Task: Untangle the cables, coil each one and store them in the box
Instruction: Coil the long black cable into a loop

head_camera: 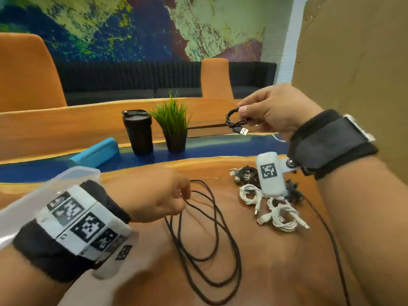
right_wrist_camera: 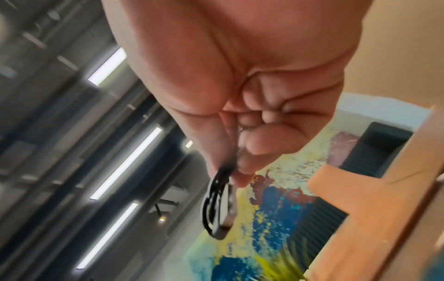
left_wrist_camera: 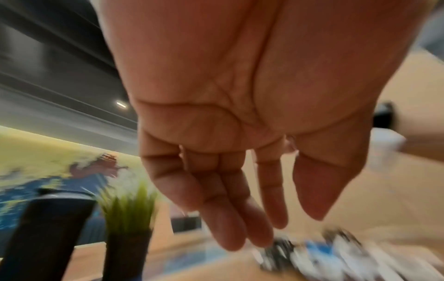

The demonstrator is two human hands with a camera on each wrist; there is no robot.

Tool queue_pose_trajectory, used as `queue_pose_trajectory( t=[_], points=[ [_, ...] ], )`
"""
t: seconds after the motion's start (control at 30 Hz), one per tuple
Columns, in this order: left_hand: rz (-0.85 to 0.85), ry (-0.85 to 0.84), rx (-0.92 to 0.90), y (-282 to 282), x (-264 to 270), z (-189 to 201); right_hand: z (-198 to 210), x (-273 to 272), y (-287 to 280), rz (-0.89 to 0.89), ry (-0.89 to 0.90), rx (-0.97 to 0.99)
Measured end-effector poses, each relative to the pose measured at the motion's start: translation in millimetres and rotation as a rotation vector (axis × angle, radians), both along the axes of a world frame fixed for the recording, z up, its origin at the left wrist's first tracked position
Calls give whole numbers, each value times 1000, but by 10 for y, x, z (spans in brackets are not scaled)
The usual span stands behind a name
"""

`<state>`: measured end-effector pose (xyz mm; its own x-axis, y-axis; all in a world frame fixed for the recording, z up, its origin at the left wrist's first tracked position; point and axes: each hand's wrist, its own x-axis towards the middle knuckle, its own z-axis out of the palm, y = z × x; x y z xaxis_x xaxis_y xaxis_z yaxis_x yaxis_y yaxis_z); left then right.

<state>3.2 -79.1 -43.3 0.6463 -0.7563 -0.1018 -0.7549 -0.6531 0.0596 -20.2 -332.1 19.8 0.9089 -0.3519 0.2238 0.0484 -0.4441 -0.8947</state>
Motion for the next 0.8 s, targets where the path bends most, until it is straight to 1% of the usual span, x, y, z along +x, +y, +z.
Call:
queue_pose_trajectory(
  t=[0.1, 0.13, 0.2, 0.33, 0.43, 0.53, 0.6, 0.63, 0.67, 0.73, 0.77, 0.8],
  points=[
    [-154, -12, 254, -209, -72, -285, -106, -34, -311, -6, 156, -75],
    [-181, 1, 316, -260, -103, -369, -178, -50, -391, -5, 218, -106],
    [-184, 22, 393, -305, -160, -469, -349, -74, -513, -12, 342, -148],
    [-176, 9, 411, -226, -169, -505, -667, -168, -635, -16, 530, -243],
    [-197, 8, 398, -117, -146, -494, -799, -218, -608, 25, 619, -288],
    [-214, 34, 366, -59, -154, -487, -844, -235, -538, 51, 658, -388],
    [-223, 45, 350, -33, -170, -482, -854, -228, -480, 44, 673, -397],
    [-225, 53, 347, -26, -177, -483, -844, -232, -443, 42, 681, -441],
    [-221, 66, 347, -22, -188, -483, -827, -242, -418, 42, 691, -527],
    [-206, 96, 339, -11, -213, -490, -760, -251, -395, 7, 688, -881],
    [-192, 112, 328, 1, -233, -489, -714, -256, -363, -44, 625, -1036],
    [-180, 121, 314, 13, -253, -491, -662, -279, -298, -71, 546, -1125]
  ],
)
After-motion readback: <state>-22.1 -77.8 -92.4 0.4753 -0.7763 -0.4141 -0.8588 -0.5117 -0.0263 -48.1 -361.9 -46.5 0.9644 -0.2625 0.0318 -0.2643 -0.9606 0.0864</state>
